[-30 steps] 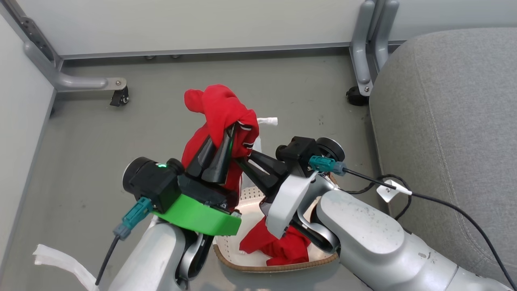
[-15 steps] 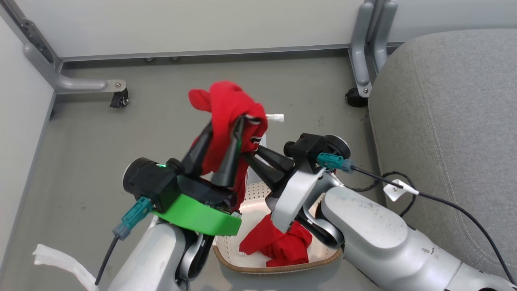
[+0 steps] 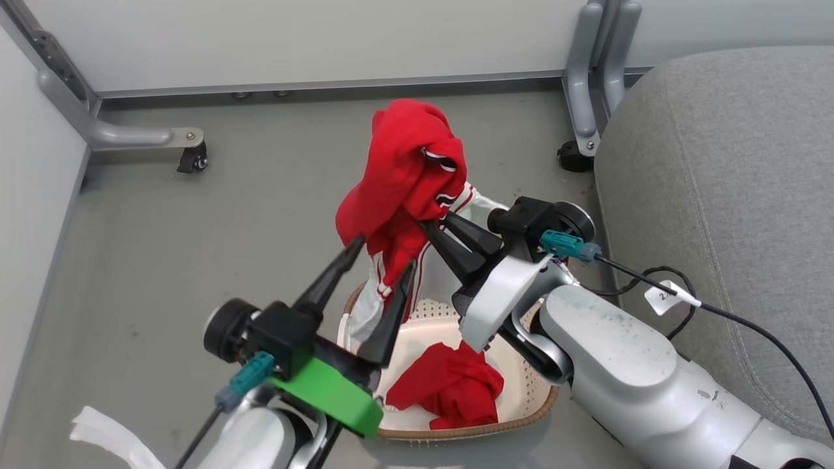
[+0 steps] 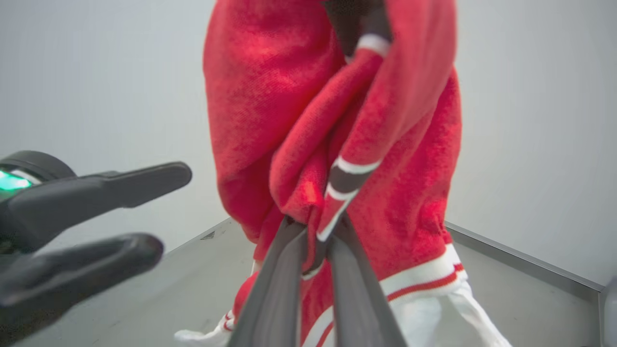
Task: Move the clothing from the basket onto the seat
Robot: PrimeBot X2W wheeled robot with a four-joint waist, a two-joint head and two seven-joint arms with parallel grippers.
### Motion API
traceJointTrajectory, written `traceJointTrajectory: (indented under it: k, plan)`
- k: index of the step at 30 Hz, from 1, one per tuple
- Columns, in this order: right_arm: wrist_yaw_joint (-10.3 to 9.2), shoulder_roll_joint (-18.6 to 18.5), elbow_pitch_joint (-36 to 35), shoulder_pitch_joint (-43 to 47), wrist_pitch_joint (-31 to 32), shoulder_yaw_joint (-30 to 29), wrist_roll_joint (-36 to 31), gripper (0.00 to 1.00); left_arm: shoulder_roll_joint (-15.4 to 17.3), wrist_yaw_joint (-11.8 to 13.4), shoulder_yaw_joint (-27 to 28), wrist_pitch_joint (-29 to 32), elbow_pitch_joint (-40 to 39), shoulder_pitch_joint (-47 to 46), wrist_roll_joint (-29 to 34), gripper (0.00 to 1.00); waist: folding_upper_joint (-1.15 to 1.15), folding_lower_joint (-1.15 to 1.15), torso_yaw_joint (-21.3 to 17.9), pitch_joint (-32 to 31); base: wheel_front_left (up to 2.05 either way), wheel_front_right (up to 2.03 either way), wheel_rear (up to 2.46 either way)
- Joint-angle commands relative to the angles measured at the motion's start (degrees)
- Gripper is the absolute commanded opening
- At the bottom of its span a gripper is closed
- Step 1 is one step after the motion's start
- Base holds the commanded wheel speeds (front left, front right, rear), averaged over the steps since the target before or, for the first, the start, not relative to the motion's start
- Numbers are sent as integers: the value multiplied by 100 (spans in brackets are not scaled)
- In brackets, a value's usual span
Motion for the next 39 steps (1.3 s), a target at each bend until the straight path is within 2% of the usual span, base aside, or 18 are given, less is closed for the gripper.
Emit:
traceJointTrajectory:
  k: [1,12,18,28,39]
  plan:
    - [-2,-29,15,-5,-36,-27,-44,0,62,-46,-65,60,18,110,95,100,0,0,4,6,0,0,0]
    - [-2,-74,63,191,-66,-172,-102,0,208,19,-250,202,153,252,177,100,0,0,-95,48,0,0,0]
    - [-1,-54,78,270,-66,-226,-118,0,263,33,-263,231,165,242,147,100,0,0,-392,73,0,0,0]
    - [-2,-113,-73,490,-106,-626,-240,0,342,-5,-338,363,76,103,178,100,0,0,-1333,243,0,0,0]
    - [-1,-198,-533,1064,-104,-1526,-533,0,508,-8,-444,583,-149,65,205,100,0,0,-2488,418,0,0,0]
